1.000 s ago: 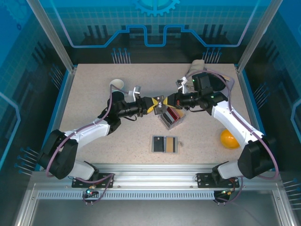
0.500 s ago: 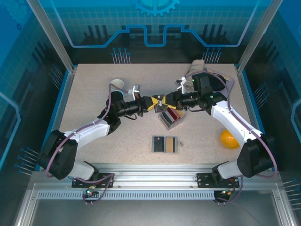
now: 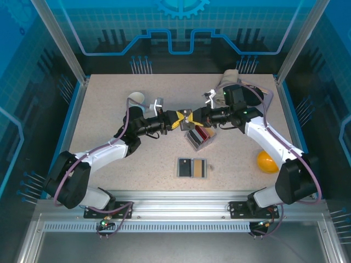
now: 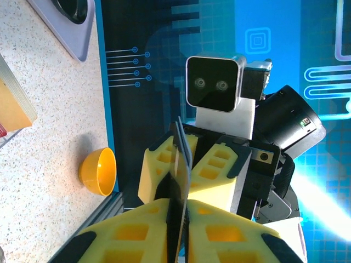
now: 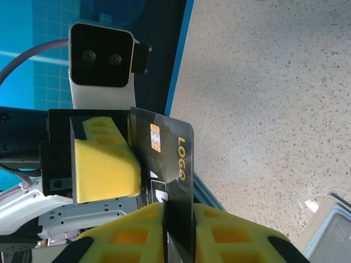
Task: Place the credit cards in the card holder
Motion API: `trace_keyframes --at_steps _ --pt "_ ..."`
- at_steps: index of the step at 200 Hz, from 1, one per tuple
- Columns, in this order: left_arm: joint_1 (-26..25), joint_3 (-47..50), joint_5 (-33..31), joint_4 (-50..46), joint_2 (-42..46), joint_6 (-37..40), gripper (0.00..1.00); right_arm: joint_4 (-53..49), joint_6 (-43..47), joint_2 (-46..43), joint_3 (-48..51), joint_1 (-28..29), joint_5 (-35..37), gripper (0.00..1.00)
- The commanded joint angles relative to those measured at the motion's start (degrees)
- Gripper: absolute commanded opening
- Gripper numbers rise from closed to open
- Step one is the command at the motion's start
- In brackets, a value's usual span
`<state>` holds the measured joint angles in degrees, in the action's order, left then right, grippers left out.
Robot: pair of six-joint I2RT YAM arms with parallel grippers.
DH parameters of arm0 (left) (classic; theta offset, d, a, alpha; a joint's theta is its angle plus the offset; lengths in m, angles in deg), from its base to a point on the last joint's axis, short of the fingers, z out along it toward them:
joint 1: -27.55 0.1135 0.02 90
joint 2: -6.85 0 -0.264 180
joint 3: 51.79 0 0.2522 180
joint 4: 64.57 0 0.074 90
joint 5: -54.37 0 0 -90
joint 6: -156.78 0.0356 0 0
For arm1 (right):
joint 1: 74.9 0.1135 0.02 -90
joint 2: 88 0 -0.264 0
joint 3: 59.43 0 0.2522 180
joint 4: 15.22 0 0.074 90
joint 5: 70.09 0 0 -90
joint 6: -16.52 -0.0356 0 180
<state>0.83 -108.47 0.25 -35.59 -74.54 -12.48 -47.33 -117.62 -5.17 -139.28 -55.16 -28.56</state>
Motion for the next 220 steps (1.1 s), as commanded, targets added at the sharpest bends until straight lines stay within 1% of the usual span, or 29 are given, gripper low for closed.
trace_keyframes --at_steps 1,50,75,89,114,139,147,157,169,182,196,220 --pt "0.2 0.0 1.5 7.1 1.7 -1.0 0.17 -2.8 0.1 -0.5 1.7 -1.8 3.4 0.17" --pt "0.2 0.2 1.3 7.2 1.7 -1.0 0.18 -2.9 -0.5 -0.7 2.4 -2.7 3.9 0.18" --pt "0.2 0.6 0.3 4.1 2.5 0.4 0.15 -3.3 -0.5 -0.9 2.6 -3.1 4.8 0.16" --pt "0.3 1.3 -1.3 -0.2 3.9 2.2 0.12 -3.5 -0.5 -1.3 2.8 -3.7 5.4 0.13" --pt "0.7 2.8 -7.0 -14.7 7.6 6.7 0.02 -6.0 1.9 -2.3 2.4 -4.7 8.2 0.11" --pt "0.8 5.0 -13.5 -27.6 11.3 10.7 0.01 -11.5 8.9 -1.8 0.0 -4.4 13.0 0.11" --pt "0.9 5.4 -14.5 -30.6 12.0 11.7 0.01 -14.5 12.7 -1.1 -1.6 -3.5 16.2 0.1" --pt "0.9 6.5 -15.1 -31.3 12.7 12.3 0.01 -19.4 18.0 0.2 -3.9 -1.3 23.7 0.1" --pt "0.9 7.4 -15.8 -33.4 13.4 12.8 0.01 -23.2 23.4 2.3 -6.3 1.9 30.9 0.1" --pt "0.9 7.8 -16.0 -35.4 14.0 14.0 0.01 -26.4 28.5 4.9 -9.1 5.3 35.2 0.09" --pt "0.9 8.0 -16.2 -36.8 14.7 14.9 0.02 -28.1 31.6 7.4 -10.9 9.1 42.8 0.09" --pt "0.9 7.8 -16.5 -38.7 15.5 16.1 0.03 -28.6 34.0 11.8 -12.6 12.3 52.3 0.09"
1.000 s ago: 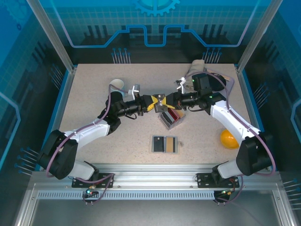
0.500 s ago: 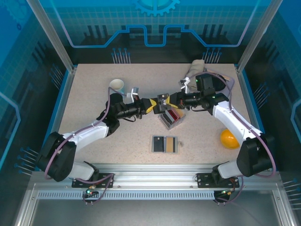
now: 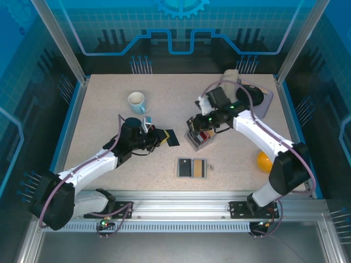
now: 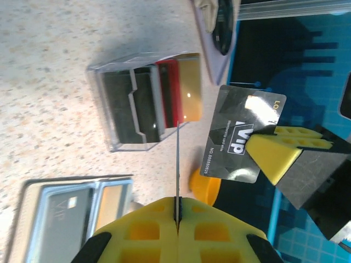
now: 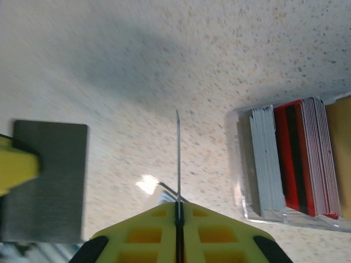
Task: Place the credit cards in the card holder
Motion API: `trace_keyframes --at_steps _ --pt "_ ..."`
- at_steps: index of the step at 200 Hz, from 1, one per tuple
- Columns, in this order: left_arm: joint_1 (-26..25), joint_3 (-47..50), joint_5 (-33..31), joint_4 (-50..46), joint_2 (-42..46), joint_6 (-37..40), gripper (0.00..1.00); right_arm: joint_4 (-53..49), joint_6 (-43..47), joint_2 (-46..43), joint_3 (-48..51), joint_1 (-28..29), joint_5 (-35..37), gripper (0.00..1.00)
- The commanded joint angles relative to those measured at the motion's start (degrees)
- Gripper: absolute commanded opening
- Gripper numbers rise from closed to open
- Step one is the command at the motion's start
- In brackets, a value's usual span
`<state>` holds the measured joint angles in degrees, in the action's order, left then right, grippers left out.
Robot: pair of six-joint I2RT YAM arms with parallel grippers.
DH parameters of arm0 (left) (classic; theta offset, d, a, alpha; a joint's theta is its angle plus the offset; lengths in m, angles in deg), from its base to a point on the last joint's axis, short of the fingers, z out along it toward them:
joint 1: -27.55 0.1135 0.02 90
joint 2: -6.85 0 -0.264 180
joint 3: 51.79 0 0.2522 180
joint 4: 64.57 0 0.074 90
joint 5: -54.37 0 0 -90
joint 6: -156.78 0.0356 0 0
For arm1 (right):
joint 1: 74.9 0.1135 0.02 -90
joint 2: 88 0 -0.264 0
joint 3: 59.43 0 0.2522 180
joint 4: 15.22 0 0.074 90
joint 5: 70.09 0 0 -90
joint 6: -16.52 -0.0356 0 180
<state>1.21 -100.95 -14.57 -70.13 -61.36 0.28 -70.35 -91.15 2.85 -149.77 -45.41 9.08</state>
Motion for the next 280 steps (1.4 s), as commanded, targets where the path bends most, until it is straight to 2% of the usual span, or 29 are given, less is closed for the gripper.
trace_keyframes --at_steps 1,42,107,188,255,280 --pt "0.5 0.3 -1.7 -4.2 2.3 3.3 0.03 -5.5 7.7 3.8 -2.1 2.7 15.0 0.09" --pt "0.5 0.0 -1.2 -4.6 2.4 4.1 0.04 -4.4 11.1 8.4 -4.0 4.8 20.2 0.09" --pt "0.5 -0.1 -1.1 -4.4 2.4 4.1 0.04 -4.1 11.8 12.7 -5.1 5.2 20.1 0.1" --pt "0.5 -0.6 -0.9 -3.9 1.5 3.9 0.04 -2.9 11.1 12.7 -3.7 5.6 19.5 0.1" --pt "0.5 -0.9 -0.2 -3.0 1.1 3.7 0.05 -1.2 9.9 14.7 -2.4 5.9 20.0 0.15" --pt "0.5 -0.9 0.3 -2.2 0.7 3.5 0.05 -2.1 9.4 14.3 -2.8 6.1 20.6 0.26"
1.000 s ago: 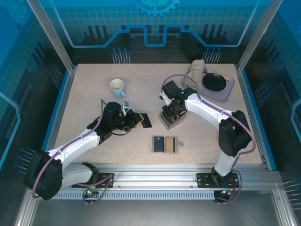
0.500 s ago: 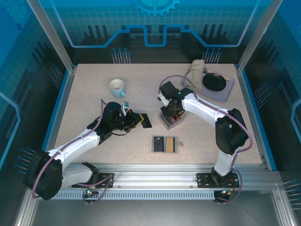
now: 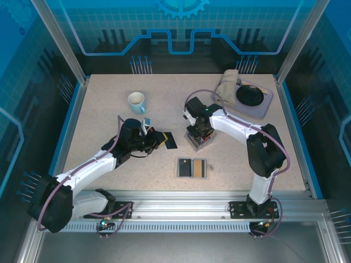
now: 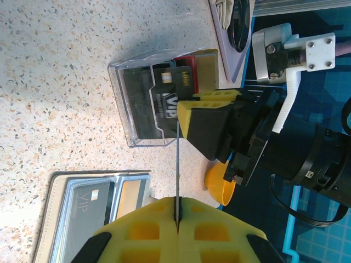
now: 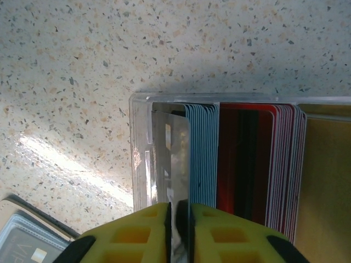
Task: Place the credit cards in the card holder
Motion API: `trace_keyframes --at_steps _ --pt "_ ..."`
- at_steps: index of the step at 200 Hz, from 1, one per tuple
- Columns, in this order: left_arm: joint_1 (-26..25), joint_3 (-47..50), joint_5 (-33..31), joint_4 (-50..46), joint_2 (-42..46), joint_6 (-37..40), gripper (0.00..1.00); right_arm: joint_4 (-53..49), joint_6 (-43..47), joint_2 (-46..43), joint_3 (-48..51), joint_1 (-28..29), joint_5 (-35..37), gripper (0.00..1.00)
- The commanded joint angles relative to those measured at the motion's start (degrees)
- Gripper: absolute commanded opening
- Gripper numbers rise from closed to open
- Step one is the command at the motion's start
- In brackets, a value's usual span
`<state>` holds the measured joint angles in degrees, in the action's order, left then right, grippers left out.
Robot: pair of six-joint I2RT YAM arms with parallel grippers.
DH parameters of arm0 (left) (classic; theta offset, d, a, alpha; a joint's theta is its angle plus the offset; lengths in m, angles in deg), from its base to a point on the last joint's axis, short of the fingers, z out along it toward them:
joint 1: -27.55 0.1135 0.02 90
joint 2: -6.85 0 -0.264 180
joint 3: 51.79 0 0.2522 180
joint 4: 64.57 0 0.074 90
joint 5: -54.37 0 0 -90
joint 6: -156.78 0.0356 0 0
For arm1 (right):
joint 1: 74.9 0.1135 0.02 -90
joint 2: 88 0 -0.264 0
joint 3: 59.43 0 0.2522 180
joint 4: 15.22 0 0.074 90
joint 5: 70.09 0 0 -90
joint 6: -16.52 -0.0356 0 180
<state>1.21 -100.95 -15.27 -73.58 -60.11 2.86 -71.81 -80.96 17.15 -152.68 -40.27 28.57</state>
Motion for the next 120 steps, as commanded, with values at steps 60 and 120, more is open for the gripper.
trace_keyframes --at_steps 60,120 --pt "0.4 -1.0 7.3 10.9 -3.3 1.2 0.04 -3.2 -10.5 -12.7 1.8 -0.4 -5.1 0.31" --pt "-0.3 -5.2 14.2 25.0 -9.5 -1.4 0.04 14.0 -25.9 -27.8 15.3 -9.2 -37.8 0.43"
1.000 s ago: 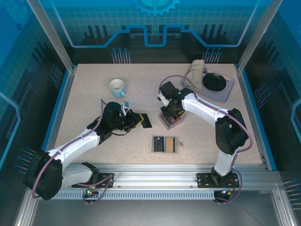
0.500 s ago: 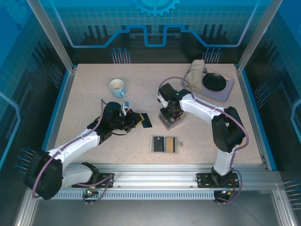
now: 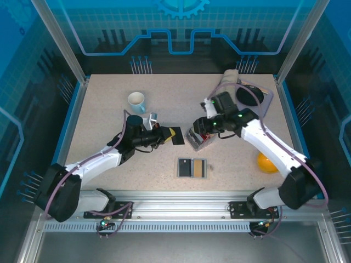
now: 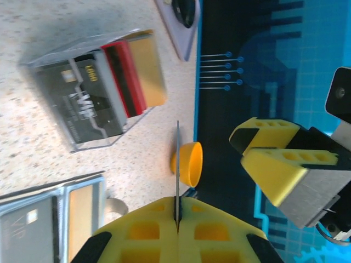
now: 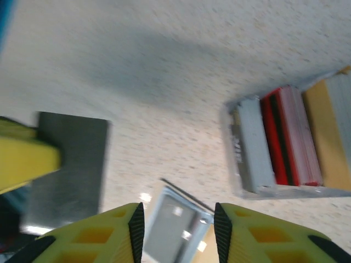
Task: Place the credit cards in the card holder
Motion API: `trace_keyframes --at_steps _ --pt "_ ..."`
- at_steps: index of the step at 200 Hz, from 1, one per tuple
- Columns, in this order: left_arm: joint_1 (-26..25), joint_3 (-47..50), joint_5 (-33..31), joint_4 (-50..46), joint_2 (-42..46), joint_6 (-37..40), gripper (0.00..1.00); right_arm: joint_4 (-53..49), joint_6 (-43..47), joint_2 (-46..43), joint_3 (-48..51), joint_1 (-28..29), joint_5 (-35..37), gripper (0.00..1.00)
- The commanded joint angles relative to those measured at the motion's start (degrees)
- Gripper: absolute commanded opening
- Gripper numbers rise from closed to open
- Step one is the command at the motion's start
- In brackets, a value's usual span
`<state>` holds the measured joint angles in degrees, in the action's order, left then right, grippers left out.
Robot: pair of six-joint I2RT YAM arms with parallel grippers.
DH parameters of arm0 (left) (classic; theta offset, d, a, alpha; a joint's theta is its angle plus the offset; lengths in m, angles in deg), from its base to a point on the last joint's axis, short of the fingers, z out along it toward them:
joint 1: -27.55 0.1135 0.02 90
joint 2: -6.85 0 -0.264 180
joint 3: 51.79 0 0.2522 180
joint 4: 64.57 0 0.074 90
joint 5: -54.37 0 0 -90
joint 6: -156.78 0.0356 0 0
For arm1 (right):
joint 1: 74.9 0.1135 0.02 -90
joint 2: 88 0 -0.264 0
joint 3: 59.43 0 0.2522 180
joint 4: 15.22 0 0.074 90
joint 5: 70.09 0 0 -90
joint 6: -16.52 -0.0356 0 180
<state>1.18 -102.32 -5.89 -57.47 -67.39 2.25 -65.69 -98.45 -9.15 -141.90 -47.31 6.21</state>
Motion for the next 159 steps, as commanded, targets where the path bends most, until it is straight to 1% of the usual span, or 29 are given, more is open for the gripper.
trace_keyframes --at_steps 1,25,48,61,76,107,130,159 --pt "-0.3 -3.9 4.9 9.1 -2.3 -0.9 0.04 8.1 -8.6 -1.5 4.6 -2.2 -15.8 0.44" --pt "-1.4 -6.2 6.7 11.9 -4.9 -1.7 0.04 10.4 -9.7 -1.2 5.2 -3.1 -22.9 0.49" --pt "-2.4 -7.3 7.4 13.7 -6.5 -2.6 0.04 12.0 -10.6 -0.5 5.4 -3.3 -25.6 0.49" --pt "-2.7 -7.2 7.7 14.7 -7.0 -3.3 0.04 13.1 -11.2 0.0 5.6 -3.9 -27.5 0.47" --pt "-2.9 -7.0 7.9 15.3 -7.1 -3.6 0.04 13.9 -11.8 0.4 5.9 -4.7 -29.0 0.4" --pt "-2.9 -6.2 7.6 15.4 -6.9 -3.8 0.04 14.4 -11.9 0.5 6.4 -6.2 -31.1 0.31" --pt "-3.0 -6.2 7.5 15.4 -6.9 -3.8 0.04 15.7 -12.5 0.4 6.9 -7.1 -33.7 0.22" --pt "-2.9 -6.3 7.3 14.5 -7.1 -3.5 0.09 16.7 -12.9 -0.1 7.4 -8.0 -35.9 0.15"
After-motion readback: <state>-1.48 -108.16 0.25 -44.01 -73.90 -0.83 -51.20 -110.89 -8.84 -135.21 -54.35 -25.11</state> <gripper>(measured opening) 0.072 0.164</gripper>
